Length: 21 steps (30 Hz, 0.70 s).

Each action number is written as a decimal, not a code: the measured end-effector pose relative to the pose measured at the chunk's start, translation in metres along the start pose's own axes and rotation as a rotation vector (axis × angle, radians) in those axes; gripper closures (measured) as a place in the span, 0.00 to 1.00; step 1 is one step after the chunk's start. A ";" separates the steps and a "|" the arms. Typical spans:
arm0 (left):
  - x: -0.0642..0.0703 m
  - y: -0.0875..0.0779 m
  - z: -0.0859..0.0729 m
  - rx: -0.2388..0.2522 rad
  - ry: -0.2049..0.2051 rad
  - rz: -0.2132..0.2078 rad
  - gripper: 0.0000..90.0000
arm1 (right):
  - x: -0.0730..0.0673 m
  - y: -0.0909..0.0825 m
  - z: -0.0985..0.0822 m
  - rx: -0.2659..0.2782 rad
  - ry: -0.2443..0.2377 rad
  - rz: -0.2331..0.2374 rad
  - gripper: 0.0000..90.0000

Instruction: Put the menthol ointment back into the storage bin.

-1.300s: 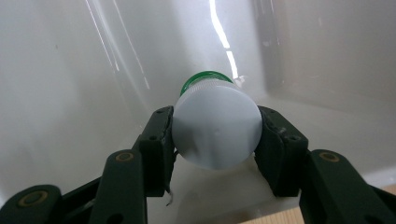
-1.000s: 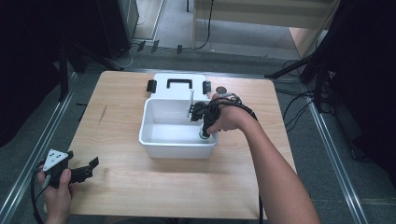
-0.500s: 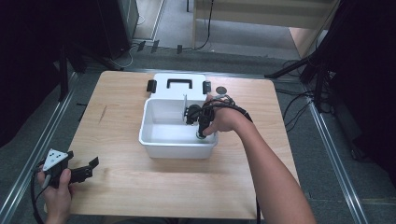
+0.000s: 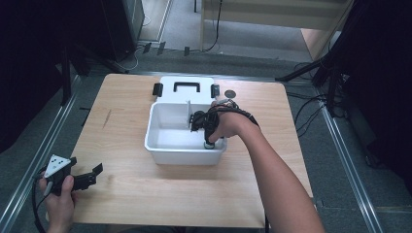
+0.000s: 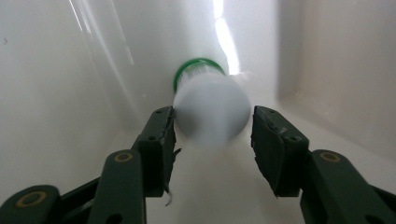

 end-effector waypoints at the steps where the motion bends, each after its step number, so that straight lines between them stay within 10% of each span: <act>1: 0.000 0.000 0.000 0.000 0.000 0.000 0.00 | 0.000 0.000 0.000 0.000 0.000 0.000 0.57; 21: 0.000 0.000 0.000 0.000 0.005 0.000 0.00 | 0.004 -0.027 -0.002 0.085 0.045 0.001 0.52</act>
Point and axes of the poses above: each handheld gripper's, and its own axes: y roughly forward along the jaws, z roughly out of its top, x roughly to its right, the point moved 10 cm from there along y, roughly forward along the jaws, and after that the axes turned 1 degree about -y, right-handed, at the moved point
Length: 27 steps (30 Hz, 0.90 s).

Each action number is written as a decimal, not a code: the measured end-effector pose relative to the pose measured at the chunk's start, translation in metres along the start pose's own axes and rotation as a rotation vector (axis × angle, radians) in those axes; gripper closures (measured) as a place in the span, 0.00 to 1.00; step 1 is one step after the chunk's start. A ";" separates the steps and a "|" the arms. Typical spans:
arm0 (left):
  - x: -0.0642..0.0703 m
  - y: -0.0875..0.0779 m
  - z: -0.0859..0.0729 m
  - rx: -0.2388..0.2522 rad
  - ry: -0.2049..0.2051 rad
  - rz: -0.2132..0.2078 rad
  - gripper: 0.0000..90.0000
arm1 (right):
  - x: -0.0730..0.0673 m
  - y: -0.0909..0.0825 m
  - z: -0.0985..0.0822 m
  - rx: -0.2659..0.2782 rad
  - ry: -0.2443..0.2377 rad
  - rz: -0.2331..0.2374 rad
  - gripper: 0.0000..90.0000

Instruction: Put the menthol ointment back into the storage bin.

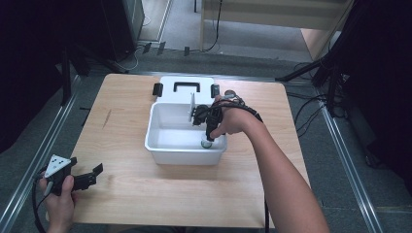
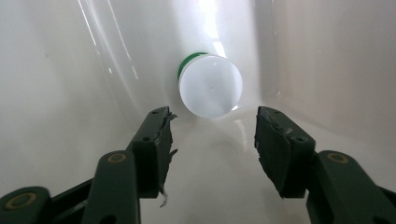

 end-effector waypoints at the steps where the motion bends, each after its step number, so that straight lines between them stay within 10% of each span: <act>1: 0.000 0.000 0.000 0.000 0.000 0.000 0.00 | 0.000 0.000 0.000 0.000 0.000 0.000 0.52; 27: 0.001 0.000 0.000 0.000 0.001 0.002 0.00 | 0.016 -0.062 -0.043 0.113 0.255 -0.020 0.15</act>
Point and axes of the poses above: each handheld gripper's, and its own axes: y roughly forward along the jaws, z roughly out of its top, x roughly to its right, the point moved 10 cm from there along y, roughly forward along the jaws, and after that the axes turned 1 degree about -y, right-handed, at the moved point
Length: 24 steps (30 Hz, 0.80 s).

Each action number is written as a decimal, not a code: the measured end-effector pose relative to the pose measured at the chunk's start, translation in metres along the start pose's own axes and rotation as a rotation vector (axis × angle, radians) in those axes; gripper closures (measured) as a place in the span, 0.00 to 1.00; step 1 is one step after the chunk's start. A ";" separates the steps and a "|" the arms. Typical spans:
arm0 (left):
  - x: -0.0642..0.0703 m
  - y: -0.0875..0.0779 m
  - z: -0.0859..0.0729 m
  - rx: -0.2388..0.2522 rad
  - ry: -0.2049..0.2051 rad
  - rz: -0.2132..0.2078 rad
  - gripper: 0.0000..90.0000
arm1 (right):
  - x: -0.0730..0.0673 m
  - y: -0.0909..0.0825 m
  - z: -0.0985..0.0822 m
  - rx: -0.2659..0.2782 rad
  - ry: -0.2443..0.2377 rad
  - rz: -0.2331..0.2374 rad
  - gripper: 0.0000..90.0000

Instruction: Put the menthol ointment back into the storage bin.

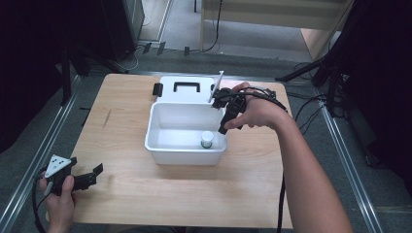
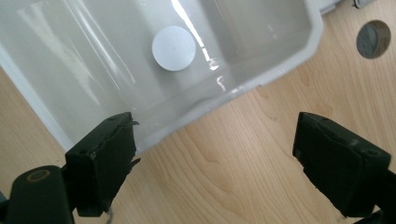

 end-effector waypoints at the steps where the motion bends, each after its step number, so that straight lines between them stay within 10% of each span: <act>1: 0.000 0.000 0.000 0.000 0.001 0.000 0.00 | 0.003 -0.001 -0.006 0.003 0.027 -0.006 0.14; 15: 0.001 0.000 0.000 -0.002 0.004 0.002 0.00 | 0.031 0.013 -0.055 0.063 0.297 -0.032 0.02; 24: 0.001 0.000 0.000 -0.001 0.006 0.003 0.00 | 0.035 0.030 -0.078 0.231 0.421 -0.027 0.02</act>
Point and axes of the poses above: each handheld gripper's, and its own axes: y roughly forward along the jaws, z roughly out of its top, x roughly to its right, the point moved 10 cm from there along y, roughly forward along the jaws, and after that the axes turned 1 degree about -y, right-handed, at the moved point
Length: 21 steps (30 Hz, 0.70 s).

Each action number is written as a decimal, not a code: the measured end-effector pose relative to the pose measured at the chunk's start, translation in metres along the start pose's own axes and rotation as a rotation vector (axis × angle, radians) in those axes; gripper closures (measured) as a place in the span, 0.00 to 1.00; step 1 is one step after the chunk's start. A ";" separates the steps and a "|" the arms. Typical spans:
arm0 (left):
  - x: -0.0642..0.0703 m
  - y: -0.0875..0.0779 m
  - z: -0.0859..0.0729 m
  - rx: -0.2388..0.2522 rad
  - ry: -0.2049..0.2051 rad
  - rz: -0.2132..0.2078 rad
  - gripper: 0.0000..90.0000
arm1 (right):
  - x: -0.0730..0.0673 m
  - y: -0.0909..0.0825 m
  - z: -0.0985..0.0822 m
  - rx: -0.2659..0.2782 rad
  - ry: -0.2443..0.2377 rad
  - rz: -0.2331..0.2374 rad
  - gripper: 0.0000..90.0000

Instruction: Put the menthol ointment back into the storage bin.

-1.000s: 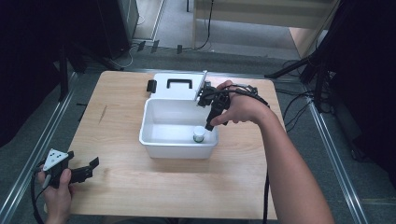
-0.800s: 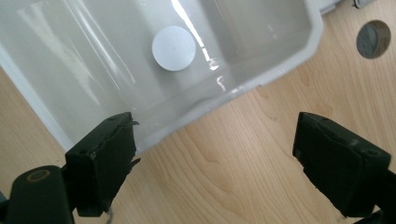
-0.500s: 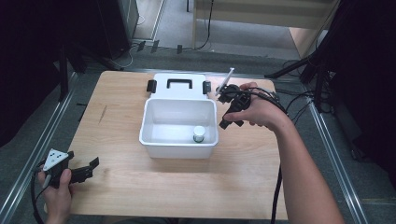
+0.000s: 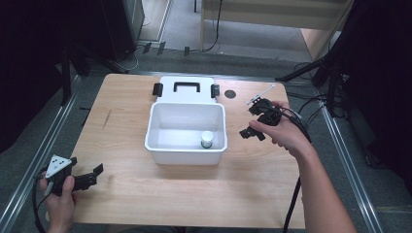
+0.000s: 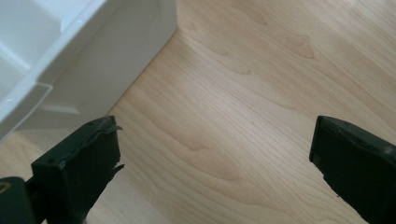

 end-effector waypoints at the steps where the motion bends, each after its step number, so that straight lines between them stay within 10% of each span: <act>1: 0.000 0.000 0.000 0.000 0.000 0.000 0.00 | 0.002 0.002 -0.003 0.020 0.014 -0.007 0.02; 21: 0.000 0.000 0.000 -0.002 0.005 0.006 0.00 | 0.032 0.012 -0.073 0.333 0.187 -0.061 0.02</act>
Point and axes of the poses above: each handheld gripper's, and its own axes: y roughly forward along the jaws, z roughly out of its top, x roughly to its right, the point moved 10 cm from there along y, roughly forward along the jaws, and after that the axes turned 1 degree about -y, right-handed, at the moved point
